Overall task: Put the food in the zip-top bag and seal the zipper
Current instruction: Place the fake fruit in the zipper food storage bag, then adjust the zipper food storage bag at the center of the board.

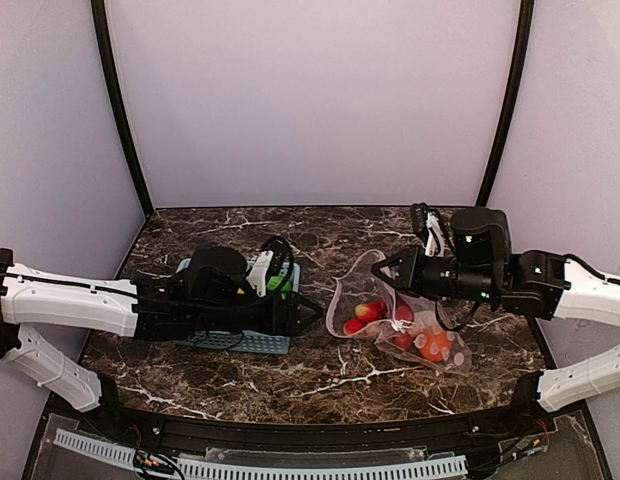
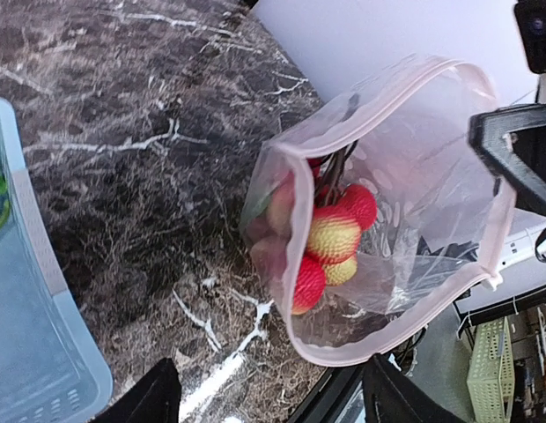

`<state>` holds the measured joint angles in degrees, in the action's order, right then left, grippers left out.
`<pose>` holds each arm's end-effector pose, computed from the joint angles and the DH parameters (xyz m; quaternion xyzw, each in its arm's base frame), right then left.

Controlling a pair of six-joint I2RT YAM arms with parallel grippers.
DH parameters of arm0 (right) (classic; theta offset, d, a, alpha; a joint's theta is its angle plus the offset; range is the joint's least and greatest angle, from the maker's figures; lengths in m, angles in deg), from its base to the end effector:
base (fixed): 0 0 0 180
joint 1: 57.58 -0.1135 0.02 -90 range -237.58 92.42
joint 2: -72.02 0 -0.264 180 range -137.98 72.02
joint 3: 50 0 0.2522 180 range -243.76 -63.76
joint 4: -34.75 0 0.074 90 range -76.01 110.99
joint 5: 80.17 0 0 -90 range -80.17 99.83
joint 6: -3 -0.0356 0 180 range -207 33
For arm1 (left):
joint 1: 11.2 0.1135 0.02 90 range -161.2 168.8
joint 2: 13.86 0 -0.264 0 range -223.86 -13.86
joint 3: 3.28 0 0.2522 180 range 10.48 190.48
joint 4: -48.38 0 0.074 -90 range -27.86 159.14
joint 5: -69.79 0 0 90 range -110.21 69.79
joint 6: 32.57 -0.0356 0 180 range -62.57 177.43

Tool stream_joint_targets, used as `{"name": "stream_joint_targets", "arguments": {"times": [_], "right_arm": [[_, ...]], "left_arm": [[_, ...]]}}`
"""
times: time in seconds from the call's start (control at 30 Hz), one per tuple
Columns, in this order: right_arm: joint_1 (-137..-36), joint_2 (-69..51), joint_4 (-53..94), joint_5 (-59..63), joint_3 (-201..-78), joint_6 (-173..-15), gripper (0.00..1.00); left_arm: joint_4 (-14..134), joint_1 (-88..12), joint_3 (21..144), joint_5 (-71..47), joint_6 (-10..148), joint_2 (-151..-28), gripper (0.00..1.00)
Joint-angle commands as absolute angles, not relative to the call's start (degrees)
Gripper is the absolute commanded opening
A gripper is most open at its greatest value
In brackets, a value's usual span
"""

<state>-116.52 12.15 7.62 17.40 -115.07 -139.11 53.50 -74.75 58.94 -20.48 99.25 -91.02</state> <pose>0.1279 0.2032 0.3239 -0.0124 0.8276 0.4294 0.3612 0.1373 -0.2756 0.2683 0.1531 0.8050 -0.4547 0.3490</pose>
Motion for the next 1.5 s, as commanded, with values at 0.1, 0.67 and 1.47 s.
{"name": "stream_joint_targets", "arguments": {"times": [0.1,0.67,1.47], "right_arm": [[-116.9,11.8,9.4,18.0,-116.1,-138.3,0.0],[-117.0,11.9,8.8,18.3,-116.3,-138.1,0.0],[-117.0,20.3,-5.1,29.2,-121.7,-133.8,0.0]], "left_arm": [[46.1,-74.9,56.5,-17.0,109.3,-94.7,0.73],[38.4,-74.9,61.1,-10.8,111.9,-102.4,0.17],[57.1,-71.3,79.7,-12.4,99.6,-99.5,0.01]]}}
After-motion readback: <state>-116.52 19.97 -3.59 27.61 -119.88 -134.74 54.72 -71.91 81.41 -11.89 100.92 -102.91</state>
